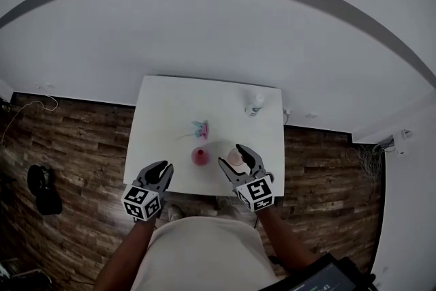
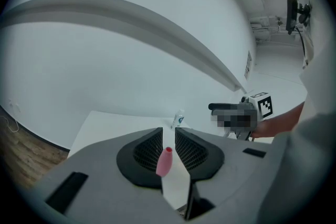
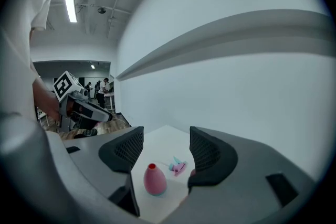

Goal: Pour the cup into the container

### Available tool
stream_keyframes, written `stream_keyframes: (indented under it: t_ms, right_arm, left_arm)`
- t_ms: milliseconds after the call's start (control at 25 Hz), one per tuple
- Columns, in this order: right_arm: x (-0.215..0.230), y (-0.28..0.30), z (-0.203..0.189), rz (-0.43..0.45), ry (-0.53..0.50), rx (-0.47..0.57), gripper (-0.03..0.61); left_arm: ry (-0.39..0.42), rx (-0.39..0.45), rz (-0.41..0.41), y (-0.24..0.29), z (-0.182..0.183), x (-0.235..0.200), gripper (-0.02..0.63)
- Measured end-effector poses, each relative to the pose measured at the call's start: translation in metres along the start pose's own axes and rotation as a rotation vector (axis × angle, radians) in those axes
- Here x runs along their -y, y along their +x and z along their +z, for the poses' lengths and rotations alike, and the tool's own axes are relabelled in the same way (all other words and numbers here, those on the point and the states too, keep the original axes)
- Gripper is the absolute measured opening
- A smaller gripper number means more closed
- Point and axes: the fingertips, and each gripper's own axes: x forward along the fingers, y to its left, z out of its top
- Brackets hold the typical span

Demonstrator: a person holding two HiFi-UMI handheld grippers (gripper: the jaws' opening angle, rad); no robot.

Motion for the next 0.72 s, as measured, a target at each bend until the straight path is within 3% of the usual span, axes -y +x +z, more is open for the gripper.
stream_keyframes:
  t_ms: [440, 720]
  right_arm:
    - [-0.025, 0.007, -0.001, -0.092, 0.048, -0.004, 0.265]
    - [0.006, -0.006, -0.004, -0.138, 0.057, 0.001, 0.254]
  left_arm:
    - [-0.004, -0.005, -0.029, -0.022, -0.003, -0.037, 0.053]
    - [0.005, -0.017, -0.024, -0.002, -0.002, -0.033, 0.012]
